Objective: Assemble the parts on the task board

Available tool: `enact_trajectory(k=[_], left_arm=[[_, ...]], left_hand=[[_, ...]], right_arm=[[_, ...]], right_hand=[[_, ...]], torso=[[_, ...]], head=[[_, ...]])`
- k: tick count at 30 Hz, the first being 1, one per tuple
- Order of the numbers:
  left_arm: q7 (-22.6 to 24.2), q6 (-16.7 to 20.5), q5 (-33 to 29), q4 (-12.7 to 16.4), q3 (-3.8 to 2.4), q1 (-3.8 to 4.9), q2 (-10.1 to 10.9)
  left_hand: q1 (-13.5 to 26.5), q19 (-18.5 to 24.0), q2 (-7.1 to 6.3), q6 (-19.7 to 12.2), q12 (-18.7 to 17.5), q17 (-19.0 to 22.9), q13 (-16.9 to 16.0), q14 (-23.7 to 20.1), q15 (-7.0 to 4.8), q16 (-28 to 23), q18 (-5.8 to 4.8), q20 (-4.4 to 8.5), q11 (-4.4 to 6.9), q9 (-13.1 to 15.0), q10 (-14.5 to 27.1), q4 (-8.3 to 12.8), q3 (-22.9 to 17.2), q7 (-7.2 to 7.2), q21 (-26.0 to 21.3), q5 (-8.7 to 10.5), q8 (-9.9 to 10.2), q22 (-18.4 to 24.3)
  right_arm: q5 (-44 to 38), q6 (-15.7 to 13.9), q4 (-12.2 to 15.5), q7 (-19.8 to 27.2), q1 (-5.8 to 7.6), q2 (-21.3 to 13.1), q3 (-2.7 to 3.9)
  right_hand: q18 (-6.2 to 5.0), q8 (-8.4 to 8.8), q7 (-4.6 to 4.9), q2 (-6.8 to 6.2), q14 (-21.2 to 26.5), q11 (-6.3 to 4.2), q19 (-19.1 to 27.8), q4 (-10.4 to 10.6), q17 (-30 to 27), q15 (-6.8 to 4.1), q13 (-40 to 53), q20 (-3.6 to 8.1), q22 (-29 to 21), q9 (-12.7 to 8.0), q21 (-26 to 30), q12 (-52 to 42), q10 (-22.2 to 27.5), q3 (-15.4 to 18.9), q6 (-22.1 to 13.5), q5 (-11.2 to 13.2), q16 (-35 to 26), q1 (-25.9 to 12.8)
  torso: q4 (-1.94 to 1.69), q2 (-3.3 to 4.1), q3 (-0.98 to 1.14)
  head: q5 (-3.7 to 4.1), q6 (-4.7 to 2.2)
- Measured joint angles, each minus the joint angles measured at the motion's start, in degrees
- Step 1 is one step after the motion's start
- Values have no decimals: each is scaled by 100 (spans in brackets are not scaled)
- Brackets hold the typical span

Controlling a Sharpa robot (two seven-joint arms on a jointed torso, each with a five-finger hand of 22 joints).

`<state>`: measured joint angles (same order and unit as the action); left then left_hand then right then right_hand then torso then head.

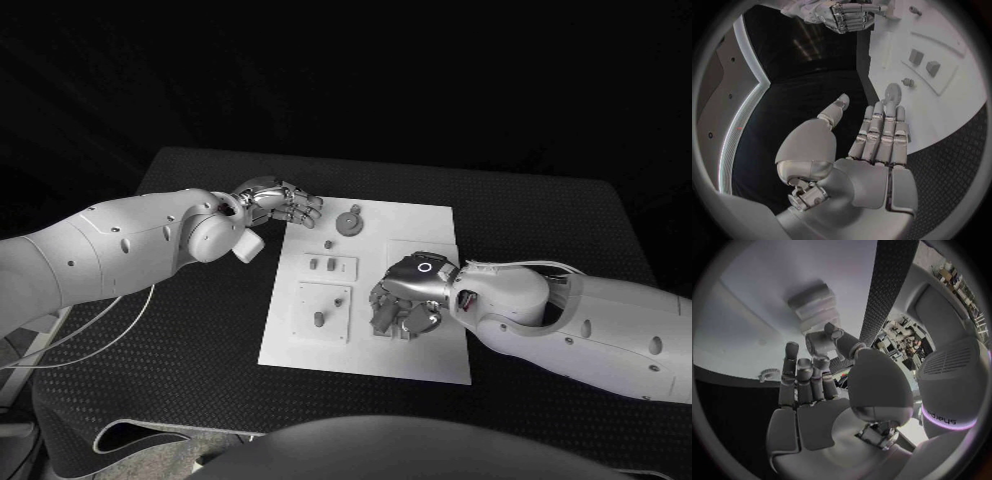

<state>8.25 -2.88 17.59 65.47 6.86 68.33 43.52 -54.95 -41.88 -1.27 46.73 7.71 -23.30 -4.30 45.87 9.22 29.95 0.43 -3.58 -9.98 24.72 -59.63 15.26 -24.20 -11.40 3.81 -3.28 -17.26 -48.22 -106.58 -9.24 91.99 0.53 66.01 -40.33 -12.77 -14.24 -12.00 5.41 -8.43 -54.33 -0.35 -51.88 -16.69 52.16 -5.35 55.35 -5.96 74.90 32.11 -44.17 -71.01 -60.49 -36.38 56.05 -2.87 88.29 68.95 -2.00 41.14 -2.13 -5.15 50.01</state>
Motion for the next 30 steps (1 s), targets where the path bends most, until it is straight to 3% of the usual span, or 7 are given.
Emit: enact_trajectory(k=[16,23,30], left_arm=[[-5,-13,2,-10,12,-2,0],[-7,-14,3,-4,14,-1,1],[-9,-16,3,-4,16,-1,2]], left_hand=[[0,21,0,1,0,-5,0,0,0,0,0,-21,17,-5,17,0,0,-1,0,0,0,0],[0,20,0,4,0,-10,0,0,0,0,0,-21,17,-5,17,0,0,-3,0,0,0,0],[0,20,0,-16,0,-10,0,0,0,-23,0,-21,17,-5,17,0,0,16,0,0,0,0]], right_arm=[[0,10,-96,206,57,39,-15],[-96,21,-135,243,93,68,-103],[-196,-17,-212,316,122,93,-134]], right_hand=[[0,-28,1,121,246,-31,200,-15,36,65,42,-75,0,-89,-66,-115,193,-16,-5,1,124,-2],[0,-30,-11,163,555,-34,388,-16,54,164,67,-141,0,-136,-66,-194,576,-79,-10,4,214,28],[0,-32,-37,163,834,-28,531,-26,60,283,67,-183,1,-173,-66,-261,972,-147,-29,4,301,212]], torso=[[4,1,-3],[6,1,-7],[7,2,-4]], head=[[-29,0],[-29,0],[-23,0]])
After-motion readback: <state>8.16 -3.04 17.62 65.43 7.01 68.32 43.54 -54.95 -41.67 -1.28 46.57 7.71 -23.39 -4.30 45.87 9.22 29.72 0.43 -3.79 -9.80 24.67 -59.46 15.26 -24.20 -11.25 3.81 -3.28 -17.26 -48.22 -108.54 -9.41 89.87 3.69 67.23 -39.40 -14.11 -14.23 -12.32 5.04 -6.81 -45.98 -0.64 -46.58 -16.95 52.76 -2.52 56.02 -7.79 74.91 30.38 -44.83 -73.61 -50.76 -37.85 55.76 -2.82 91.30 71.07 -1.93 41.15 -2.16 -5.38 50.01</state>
